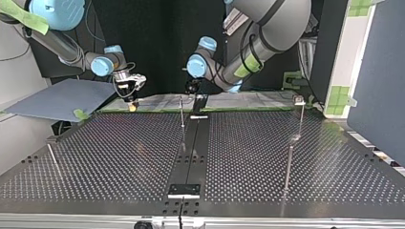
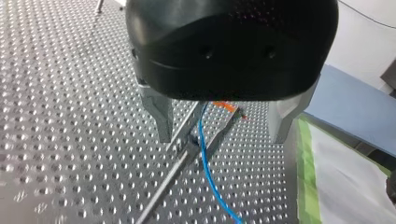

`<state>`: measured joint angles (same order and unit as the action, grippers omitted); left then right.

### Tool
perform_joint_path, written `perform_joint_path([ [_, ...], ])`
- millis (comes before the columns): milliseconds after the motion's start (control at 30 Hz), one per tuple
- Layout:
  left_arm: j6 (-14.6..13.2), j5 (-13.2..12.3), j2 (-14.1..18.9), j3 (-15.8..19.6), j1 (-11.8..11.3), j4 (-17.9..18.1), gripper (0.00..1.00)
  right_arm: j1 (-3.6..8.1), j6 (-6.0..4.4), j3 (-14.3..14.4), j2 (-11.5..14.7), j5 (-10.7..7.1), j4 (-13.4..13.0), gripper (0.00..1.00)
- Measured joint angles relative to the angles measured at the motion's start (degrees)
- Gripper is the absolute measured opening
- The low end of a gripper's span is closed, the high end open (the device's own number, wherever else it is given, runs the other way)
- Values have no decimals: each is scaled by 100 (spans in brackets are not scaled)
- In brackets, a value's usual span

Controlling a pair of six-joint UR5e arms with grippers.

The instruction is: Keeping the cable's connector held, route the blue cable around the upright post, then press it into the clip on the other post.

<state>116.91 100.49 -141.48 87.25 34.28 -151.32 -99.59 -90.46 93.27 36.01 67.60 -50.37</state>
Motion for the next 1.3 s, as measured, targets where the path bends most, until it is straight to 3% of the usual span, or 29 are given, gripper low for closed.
perform_joint_path([
  [233, 327, -20, -266, 0, -102, 99, 100, -3, 8, 2, -1, 0, 1, 0],
  [500, 748, -191, -618, -1, -166, 493, 100, -3, 15, 2, -5, -1, 0, 0],
  [733, 1066, -292, -654, -1, -193, 763, 100, -5, 25, 1, -9, -8, -7, 0],
  [1300, 1880, -152, -656, -71, -269, 798, 100, -5, 11, 3, -10, -16, -18, 0],
])
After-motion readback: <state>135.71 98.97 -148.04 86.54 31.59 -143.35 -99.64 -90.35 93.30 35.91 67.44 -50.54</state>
